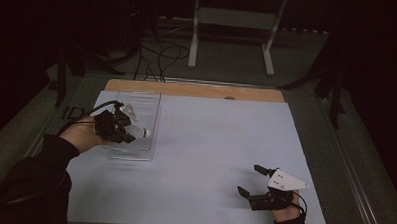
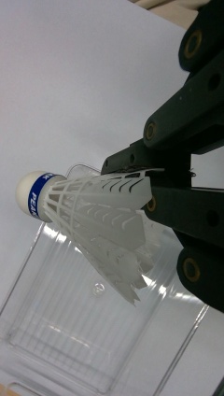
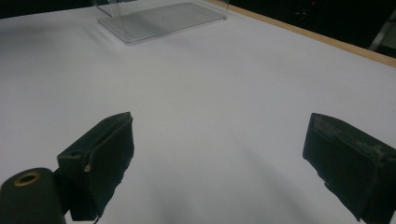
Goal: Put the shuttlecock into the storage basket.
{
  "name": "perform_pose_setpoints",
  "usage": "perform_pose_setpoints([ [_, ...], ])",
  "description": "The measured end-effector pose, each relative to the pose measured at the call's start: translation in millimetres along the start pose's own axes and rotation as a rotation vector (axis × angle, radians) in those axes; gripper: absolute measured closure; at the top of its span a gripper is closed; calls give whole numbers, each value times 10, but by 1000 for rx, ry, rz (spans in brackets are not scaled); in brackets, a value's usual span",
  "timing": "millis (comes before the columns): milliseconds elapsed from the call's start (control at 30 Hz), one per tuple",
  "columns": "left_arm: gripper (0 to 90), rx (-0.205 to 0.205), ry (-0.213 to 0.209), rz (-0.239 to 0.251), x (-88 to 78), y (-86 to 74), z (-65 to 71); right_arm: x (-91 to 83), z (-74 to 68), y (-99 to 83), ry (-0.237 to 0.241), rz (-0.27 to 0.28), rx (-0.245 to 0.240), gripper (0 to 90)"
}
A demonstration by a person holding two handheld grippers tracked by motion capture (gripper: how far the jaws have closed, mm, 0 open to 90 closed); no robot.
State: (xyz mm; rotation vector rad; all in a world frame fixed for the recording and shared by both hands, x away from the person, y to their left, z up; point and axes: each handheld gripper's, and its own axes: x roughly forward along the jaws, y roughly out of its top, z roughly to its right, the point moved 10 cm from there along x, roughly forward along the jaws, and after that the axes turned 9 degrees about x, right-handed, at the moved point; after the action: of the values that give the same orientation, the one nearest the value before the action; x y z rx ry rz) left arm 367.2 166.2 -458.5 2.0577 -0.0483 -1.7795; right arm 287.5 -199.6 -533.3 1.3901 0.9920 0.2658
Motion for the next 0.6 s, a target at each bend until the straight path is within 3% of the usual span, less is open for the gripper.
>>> perform_pose_setpoints([
  [267, 900, 33, -7, -13, 68, -34, -76, 4, 0, -4, 0, -3, -2, 88],
  [433, 900, 62, -22, 13, 142, -50, -101, 8, 3, -8, 2, -4, -2, 88],
  [600, 900, 46, -28, 14, 215, -78, -136, 9, 4, -9, 0, -5, -3, 88],
])
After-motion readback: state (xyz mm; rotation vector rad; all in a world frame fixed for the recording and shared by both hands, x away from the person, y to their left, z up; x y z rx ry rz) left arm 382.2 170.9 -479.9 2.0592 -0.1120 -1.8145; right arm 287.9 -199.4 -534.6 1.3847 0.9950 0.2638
